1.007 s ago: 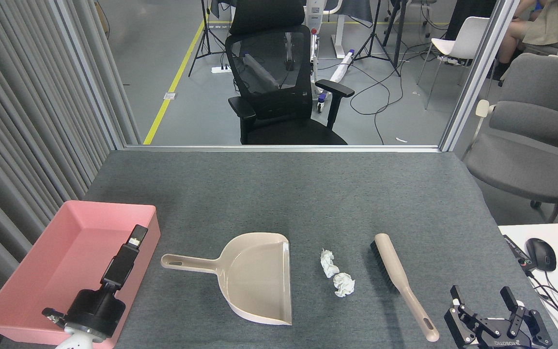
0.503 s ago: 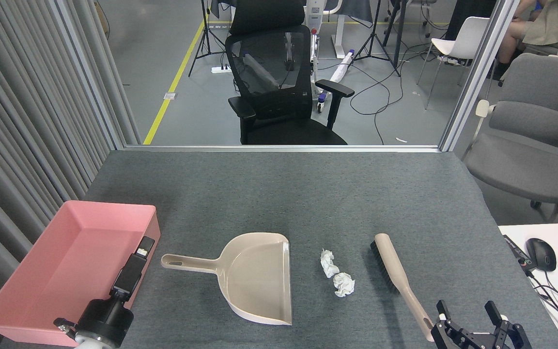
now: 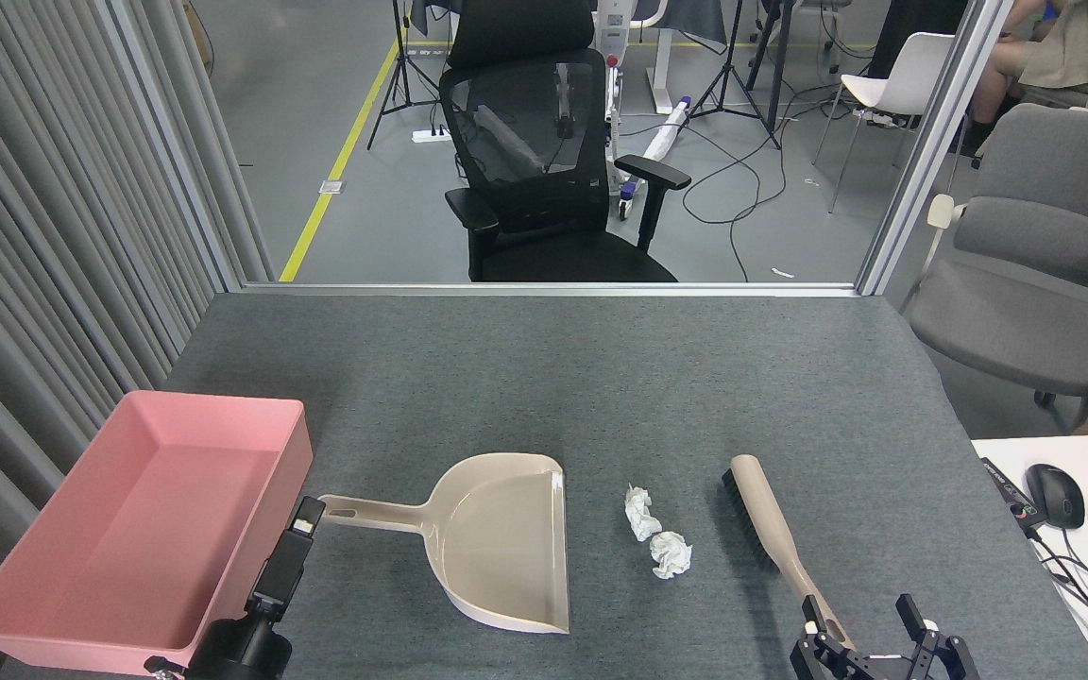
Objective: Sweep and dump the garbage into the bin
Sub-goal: 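Close the left gripper on the dustpan handle and right gripper on brush handle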
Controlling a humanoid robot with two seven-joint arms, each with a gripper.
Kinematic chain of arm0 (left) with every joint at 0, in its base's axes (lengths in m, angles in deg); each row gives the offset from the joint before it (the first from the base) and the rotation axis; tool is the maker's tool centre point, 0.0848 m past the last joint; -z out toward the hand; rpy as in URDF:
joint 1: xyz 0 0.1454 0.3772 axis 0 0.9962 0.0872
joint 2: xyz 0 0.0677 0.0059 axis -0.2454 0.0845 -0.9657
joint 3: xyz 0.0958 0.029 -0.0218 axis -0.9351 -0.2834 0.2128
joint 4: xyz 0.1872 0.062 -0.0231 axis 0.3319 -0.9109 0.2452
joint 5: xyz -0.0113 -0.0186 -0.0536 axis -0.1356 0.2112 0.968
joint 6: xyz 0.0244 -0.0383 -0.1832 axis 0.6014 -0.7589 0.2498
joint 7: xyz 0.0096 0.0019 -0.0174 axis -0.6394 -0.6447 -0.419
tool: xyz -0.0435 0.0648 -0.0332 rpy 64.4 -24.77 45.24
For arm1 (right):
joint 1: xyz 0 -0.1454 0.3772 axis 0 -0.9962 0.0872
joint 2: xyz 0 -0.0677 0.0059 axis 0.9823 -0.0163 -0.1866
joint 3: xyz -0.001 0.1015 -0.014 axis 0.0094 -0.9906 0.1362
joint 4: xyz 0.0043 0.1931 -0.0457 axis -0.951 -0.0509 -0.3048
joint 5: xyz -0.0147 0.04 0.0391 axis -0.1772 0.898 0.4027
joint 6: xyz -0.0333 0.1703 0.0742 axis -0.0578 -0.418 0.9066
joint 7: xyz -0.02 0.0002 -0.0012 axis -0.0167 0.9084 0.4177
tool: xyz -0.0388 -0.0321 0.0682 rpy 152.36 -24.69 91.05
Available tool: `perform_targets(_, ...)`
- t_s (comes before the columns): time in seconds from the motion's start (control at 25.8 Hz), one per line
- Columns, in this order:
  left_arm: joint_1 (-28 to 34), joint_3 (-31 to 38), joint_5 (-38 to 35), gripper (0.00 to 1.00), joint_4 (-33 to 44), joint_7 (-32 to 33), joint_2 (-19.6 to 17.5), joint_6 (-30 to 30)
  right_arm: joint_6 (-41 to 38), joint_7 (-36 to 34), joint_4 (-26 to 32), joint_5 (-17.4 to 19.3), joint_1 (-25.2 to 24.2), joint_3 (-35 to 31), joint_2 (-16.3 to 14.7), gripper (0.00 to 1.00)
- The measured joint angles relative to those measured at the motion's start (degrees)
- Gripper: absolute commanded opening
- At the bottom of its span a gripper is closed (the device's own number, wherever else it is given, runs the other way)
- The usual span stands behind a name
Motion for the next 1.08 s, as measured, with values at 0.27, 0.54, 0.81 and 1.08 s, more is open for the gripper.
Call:
perform_targets(0.27,-1.5,-0.3,-4.2,0.99,-6.1,-1.1,0.6,2.8,-0.1,-0.1,-1.4,-0.6,0.2,0.0,0.9,0.98)
perform_targets(0.54,-2.6,-0.3,-4.9,0.99,-9.0,-1.3,1.2,4.1,-0.1,-0.2,-2.7,-0.7,0.3,0.0,0.9,0.98)
perform_targets(0.81,-4.1,-0.3,-4.9,0.99,-10.0,-1.3,1.2,4.1,-0.1,-0.9,-5.0,-1.0,0.6,0.1,0.7,0.98)
perform_targets(1.08,-4.5,-0.2,-4.9,0.99,-11.8,-1.3,1.3,4.2,-0.1,-1.9,-7.1,-1.2,0.8,0.1,0.6,0.98)
